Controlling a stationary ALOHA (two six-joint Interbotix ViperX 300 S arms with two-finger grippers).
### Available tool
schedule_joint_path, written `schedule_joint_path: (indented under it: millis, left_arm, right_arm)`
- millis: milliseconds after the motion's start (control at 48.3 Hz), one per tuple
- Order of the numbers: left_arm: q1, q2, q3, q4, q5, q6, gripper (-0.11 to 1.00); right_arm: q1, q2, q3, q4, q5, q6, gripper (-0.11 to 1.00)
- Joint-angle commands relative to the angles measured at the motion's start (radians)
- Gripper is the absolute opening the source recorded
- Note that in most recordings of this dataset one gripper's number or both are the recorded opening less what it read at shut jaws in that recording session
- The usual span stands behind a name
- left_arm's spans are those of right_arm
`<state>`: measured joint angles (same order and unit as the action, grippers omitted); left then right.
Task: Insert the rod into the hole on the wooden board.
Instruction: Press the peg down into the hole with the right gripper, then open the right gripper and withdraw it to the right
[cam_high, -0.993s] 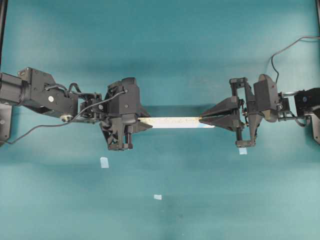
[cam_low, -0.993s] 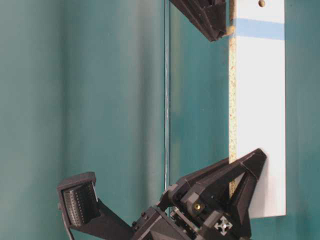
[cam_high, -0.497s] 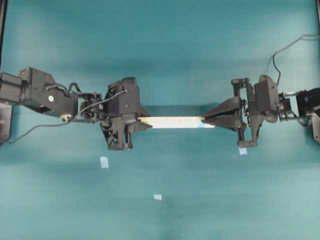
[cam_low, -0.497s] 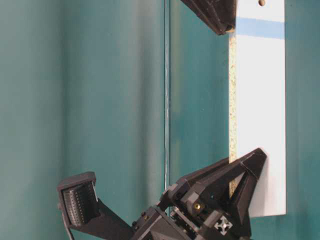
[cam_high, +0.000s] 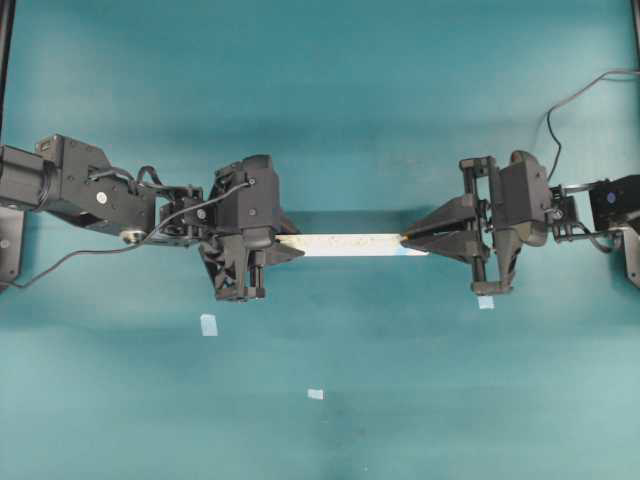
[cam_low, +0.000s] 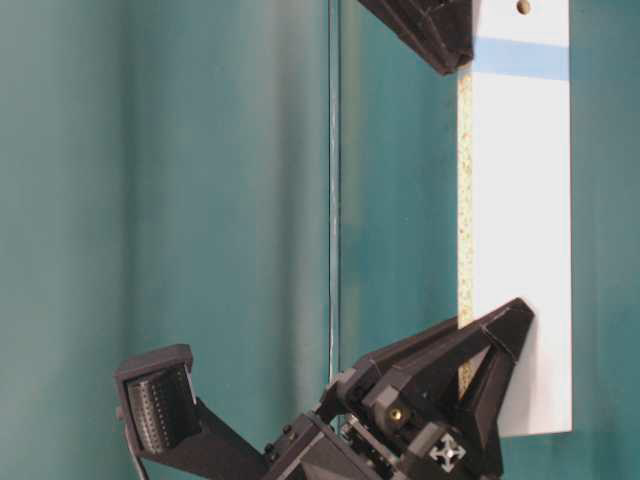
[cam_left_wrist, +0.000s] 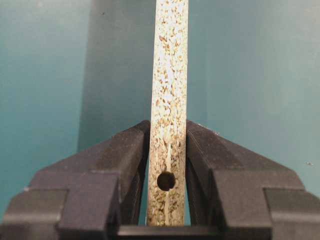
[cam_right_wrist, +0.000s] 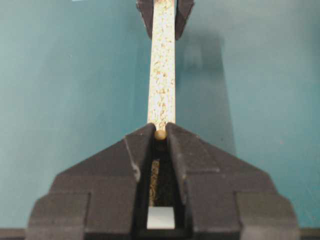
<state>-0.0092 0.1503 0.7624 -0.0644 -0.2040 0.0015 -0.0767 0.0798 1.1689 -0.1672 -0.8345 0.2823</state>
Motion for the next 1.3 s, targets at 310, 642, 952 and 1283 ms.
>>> schedule_joint_path:
  millis: [310,642,952,1283]
  left_arm:
    - [-0.002,-0.015,-0.002,0.002,0.0,0.002,0.32]
    - [-0.002,-0.017,-0.006,0.002,0.0,0.002,0.32]
    - [0.0,-0.015,-0.003,0.002,0.0,0.003,0.32]
    - [-0.002,-0.015,-0.003,0.002,0.0,0.003,0.32]
  right_arm:
    - [0.0,-0.092,-0.011,-0.002,0.236,0.008,0.11]
    - [0.005,-0.106,-0.02,-0.002,0.259,0.011,0.11]
    - [0.017,-0.167,-0.044,-0.002,0.333,0.006,0.85]
    - [0.017,-0.273,-0.044,-0.002,0.385,0.006,0.85]
